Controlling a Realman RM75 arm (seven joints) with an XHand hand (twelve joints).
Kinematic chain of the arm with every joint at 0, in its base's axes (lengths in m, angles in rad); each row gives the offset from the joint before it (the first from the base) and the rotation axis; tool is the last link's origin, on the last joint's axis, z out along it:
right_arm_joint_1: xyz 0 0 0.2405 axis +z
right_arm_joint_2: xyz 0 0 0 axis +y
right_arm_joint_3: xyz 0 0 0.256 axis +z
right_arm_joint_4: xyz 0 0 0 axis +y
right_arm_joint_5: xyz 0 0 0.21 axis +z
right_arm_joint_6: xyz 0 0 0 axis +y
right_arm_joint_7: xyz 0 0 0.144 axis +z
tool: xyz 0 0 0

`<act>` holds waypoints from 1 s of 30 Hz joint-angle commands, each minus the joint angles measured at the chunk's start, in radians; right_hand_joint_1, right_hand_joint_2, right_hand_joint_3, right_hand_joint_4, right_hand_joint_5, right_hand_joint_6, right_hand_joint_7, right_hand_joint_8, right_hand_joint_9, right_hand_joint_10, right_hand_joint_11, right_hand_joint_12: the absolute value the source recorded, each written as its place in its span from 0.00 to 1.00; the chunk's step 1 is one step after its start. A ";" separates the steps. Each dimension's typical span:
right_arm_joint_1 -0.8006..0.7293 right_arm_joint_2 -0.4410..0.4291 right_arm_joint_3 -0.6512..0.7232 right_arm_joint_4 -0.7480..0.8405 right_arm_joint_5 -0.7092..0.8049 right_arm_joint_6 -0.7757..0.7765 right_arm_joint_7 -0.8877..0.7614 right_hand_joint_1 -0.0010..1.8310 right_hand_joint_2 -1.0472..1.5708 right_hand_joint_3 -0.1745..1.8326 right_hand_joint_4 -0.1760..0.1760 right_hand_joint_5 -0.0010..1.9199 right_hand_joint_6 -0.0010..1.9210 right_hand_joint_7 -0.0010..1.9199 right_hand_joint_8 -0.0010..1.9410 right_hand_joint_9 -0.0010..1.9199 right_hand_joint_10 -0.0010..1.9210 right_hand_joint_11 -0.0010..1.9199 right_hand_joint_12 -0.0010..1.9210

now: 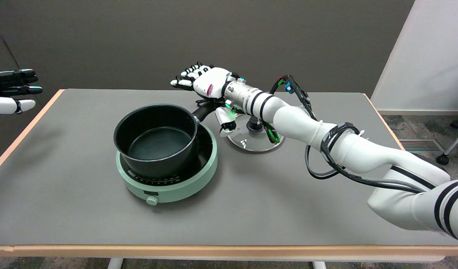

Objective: Pick up the pot.

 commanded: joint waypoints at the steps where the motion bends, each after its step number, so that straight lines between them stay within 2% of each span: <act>1: 0.015 0.003 -0.006 -0.032 -0.032 -0.016 0.000 0.64 0.02 0.89 1.00 0.03 0.03 0.03 0.03 0.03 0.03 0.03 0.03; 9: 0.012 0.008 -0.010 -0.038 -0.037 -0.018 0.000 0.63 0.02 0.87 1.00 0.02 0.02 0.02 0.02 0.02 0.02 0.02 0.02; 13: 0.012 0.008 -0.010 -0.038 -0.072 -0.033 0.000 0.62 0.02 0.79 1.00 0.01 0.01 0.01 0.01 0.01 0.01 0.01 0.01; 15: 0.012 0.008 -0.010 -0.037 -0.082 -0.039 0.000 0.62 0.01 0.79 1.00 0.01 0.01 0.01 0.01 0.01 0.01 0.01 0.01; 17: 0.012 0.008 -0.010 -0.035 -0.082 -0.039 0.000 0.62 0.00 0.83 1.00 0.01 0.01 0.01 0.01 0.01 0.01 0.01 0.01; 19: 0.013 0.008 -0.010 -0.034 -0.082 -0.039 0.000 0.63 0.00 0.96 1.00 0.02 0.02 0.02 0.02 0.02 0.02 0.02 0.02; 20: 0.015 0.008 -0.010 -0.032 -0.082 -0.039 0.000 0.64 0.00 1.00 1.00 0.05 0.05 0.05 0.05 0.05 0.05 0.05 0.05; 21: 0.016 0.008 -0.010 -0.031 -0.082 -0.040 0.000 0.64 0.00 1.00 1.00 0.11 0.11 0.11 0.11 0.11 0.11 0.11 0.11; 24: 0.020 0.008 -0.010 -0.030 -0.082 -0.040 0.000 0.65 0.00 1.00 1.00 0.21 0.21 0.21 0.20 0.21 0.21 0.21 0.21; 26: 0.022 0.008 -0.010 -0.030 -0.082 -0.040 0.000 0.65 0.02 1.00 1.00 0.32 0.32 0.32 0.32 0.32 0.32 0.32 0.32; 30: 0.024 0.005 -0.010 -0.030 -0.082 -0.040 0.002 0.64 0.05 1.00 1.00 0.43 0.43 0.43 0.42 0.43 0.43 0.43 0.43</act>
